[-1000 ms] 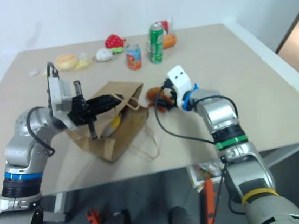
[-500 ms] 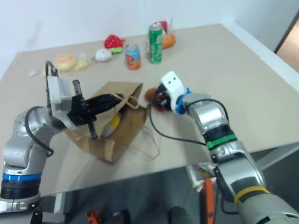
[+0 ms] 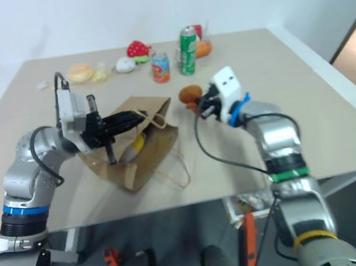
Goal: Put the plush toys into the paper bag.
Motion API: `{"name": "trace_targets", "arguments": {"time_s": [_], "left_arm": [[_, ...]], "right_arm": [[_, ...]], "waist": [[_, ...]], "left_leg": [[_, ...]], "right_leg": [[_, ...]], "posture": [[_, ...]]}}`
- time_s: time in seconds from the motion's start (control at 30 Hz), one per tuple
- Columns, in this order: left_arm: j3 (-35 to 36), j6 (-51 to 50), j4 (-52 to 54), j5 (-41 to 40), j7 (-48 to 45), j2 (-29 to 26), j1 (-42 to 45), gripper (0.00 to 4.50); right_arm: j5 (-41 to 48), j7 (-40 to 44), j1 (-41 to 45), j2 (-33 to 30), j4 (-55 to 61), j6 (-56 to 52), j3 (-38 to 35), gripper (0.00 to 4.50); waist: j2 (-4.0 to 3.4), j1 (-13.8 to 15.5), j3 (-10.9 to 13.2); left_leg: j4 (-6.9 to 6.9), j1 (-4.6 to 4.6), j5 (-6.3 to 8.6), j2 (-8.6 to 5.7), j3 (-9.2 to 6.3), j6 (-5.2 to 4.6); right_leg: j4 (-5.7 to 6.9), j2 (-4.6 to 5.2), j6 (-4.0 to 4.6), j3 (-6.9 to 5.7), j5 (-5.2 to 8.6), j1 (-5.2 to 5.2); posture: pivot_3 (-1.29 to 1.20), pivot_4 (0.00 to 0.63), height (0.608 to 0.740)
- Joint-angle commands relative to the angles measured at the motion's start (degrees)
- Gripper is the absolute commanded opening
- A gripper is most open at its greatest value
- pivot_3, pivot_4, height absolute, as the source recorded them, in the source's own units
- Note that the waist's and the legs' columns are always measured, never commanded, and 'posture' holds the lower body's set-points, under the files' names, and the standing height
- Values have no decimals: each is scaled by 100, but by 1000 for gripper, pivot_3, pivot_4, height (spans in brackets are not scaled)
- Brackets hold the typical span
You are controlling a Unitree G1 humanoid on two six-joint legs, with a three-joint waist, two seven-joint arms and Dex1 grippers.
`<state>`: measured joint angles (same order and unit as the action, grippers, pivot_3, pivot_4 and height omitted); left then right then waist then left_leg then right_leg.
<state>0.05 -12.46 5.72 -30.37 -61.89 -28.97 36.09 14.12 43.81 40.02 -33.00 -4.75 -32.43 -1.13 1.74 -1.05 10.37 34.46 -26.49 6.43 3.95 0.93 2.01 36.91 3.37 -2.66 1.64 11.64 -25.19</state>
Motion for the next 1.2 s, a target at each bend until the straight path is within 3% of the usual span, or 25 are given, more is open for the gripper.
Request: {"name": "trace_targets", "arguments": {"time_s": [0.03, 0.2, 0.43, 0.73, 1.17, 1.2], "left_arm": [[89, 15, 171, -68, 1, -28, 67, 0], [82, 14, 174, -73, 6, -16, 59, 0], [83, 13, 174, -64, 18, -7, 83, 0], [86, 24, 153, -62, 9, 0, 107, 0], [93, 47, 141, -54, 18, 23, 108, 0], [95, 44, 152, -56, 22, 23, 101, 0]], "right_arm": [[384, 596, -347, -591, 938, -262, -195, 80], [1069, 1297, -832, -998, 2172, -745, 40, 80], [1468, 1145, -599, -546, 2817, -1217, 615, 80], [573, 674, 235, 225, 1681, -773, 1578, 80], [-279, -144, 625, 1479, 270, -433, 1915, 80], [-311, -224, 617, 1553, 207, -416, 1873, 790]], "waist": [[0, -3, 1], [0, -67, 1], [1, -37, 1], [2, -27, 1], [2, -28, 1], [1, -28, 1]], "left_leg": [[0, 2, 0, -1, 1, 0], [1, 18, 0, 0, 1, 0], [9, 15, 0, 0, 0, 1], [11, 12, 0, 0, 0, 0], [8, 8, 0, 0, -1, 0], [8, 8, 0, 0, -1, 0]], "right_leg": [[1, 2, 0, 0, 1, 1], [3, -2, 10, 3, -11, 1], [3, 0, 9, 4, -12, 5], [3, -1, 10, 3, -12, 4], [3, -4, 7, 3, -11, 0], [3, -4, 7, 3, -11, 1]], "posture": [[0, 150, 740], [0, 150, 740], [0, 150, 740], [0, 150, 740], [0, 150, 740], [0, 150, 740]]}}
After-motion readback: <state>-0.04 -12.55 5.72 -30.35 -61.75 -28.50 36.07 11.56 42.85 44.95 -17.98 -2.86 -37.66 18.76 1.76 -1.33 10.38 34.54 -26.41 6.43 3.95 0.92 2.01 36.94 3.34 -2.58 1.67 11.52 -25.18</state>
